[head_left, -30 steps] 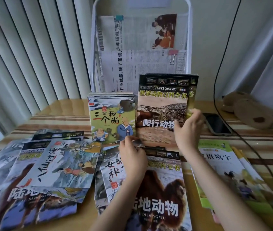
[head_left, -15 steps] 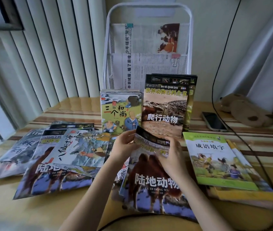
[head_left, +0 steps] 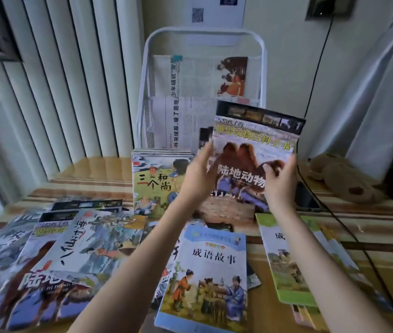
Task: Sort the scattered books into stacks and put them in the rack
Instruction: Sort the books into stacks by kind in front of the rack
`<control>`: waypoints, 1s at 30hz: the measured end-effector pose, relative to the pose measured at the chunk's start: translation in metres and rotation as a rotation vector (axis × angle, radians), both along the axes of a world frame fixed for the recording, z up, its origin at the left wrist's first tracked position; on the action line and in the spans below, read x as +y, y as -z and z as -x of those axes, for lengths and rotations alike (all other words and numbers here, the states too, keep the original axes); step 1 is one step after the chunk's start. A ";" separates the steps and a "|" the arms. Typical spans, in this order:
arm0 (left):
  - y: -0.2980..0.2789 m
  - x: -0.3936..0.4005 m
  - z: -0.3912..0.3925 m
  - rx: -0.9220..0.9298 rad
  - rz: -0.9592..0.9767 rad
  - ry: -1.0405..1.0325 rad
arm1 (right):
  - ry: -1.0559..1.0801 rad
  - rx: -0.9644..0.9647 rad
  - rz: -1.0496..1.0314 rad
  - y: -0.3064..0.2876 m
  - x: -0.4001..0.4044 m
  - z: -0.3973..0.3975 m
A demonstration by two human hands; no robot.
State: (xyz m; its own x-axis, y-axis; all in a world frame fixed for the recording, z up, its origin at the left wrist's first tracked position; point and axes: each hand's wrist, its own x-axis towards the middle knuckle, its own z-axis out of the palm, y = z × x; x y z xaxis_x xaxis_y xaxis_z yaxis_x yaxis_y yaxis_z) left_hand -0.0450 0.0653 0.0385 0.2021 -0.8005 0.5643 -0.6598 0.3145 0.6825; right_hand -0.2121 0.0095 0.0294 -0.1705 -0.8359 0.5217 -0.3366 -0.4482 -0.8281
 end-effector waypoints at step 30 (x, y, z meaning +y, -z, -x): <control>0.104 -0.006 0.016 -0.108 -0.011 -0.191 | 0.255 0.181 0.106 0.073 -0.024 -0.013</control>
